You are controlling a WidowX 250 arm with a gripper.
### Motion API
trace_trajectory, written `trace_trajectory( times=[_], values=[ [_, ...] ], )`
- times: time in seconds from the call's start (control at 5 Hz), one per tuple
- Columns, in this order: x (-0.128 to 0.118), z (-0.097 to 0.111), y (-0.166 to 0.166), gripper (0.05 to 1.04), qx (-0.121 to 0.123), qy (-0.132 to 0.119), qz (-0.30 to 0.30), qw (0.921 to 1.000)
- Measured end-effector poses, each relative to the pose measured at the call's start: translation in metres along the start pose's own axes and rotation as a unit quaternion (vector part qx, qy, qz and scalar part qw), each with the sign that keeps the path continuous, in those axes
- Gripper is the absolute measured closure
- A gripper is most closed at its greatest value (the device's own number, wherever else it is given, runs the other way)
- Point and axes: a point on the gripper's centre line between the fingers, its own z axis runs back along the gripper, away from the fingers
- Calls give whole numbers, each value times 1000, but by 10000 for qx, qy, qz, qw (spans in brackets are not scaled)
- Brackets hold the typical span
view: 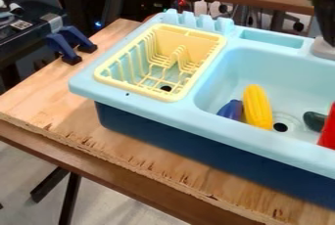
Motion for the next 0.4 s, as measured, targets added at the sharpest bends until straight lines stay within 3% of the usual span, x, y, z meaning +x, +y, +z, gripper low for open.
trace_trajectory(
  times=[0.2,0.4],
  values=[
    [0,13,19,77,478,133,461,9977],
    [-3,16,46,77,900,230,1035,9903]
  ],
)
